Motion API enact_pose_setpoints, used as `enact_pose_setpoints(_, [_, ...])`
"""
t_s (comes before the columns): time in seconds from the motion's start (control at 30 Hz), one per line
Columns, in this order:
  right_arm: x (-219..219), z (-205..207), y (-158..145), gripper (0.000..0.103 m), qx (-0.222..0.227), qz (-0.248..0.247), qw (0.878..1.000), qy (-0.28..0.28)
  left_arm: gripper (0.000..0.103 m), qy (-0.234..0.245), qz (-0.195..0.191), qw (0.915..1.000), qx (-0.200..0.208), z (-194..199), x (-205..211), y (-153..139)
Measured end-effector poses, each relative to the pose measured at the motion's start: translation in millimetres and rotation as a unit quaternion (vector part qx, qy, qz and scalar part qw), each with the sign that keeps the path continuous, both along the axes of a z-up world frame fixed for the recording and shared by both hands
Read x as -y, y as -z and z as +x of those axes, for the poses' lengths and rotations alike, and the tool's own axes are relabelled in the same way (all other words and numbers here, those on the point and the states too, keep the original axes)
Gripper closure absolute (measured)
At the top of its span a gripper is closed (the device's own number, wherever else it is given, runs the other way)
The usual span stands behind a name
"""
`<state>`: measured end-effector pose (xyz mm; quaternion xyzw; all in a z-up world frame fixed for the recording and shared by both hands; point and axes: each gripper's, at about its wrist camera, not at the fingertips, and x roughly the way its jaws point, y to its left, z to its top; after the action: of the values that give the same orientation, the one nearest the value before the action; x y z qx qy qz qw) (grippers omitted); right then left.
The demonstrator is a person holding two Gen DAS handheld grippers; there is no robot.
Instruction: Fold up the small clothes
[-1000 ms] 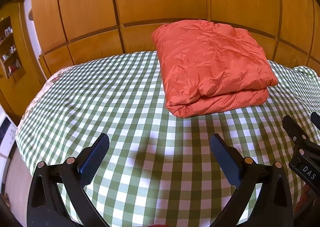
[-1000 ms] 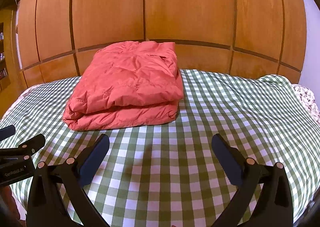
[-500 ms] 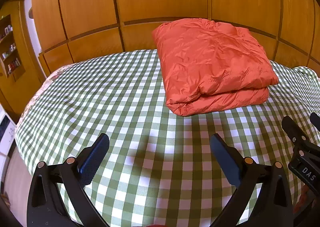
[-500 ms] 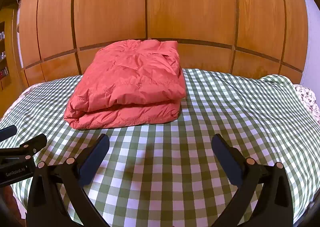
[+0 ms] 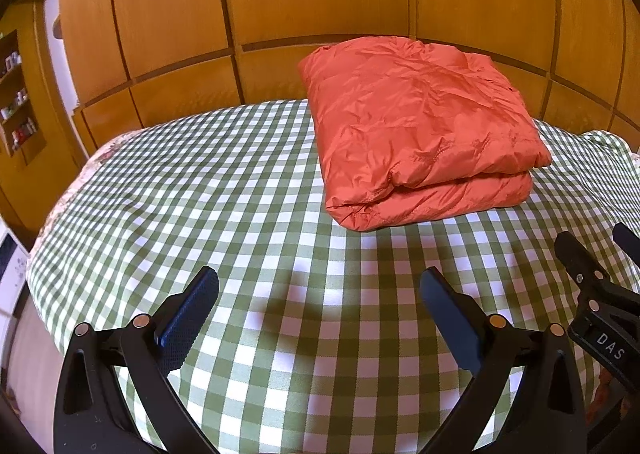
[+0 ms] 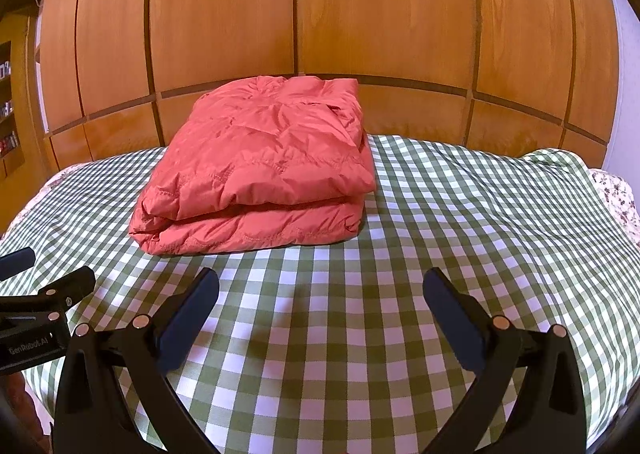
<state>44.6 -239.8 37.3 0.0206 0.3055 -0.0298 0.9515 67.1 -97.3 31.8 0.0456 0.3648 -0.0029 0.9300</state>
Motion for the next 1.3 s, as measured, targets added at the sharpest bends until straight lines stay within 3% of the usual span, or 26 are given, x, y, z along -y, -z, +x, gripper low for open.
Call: enact_pose_setpoints(1.3, [0.7,2.5,7.6,0.002,-0.011,0.007,1.000,0.001,0.003,-0.006,-0.017,0.9997,-0.016,3.4,-2.6,5.7])
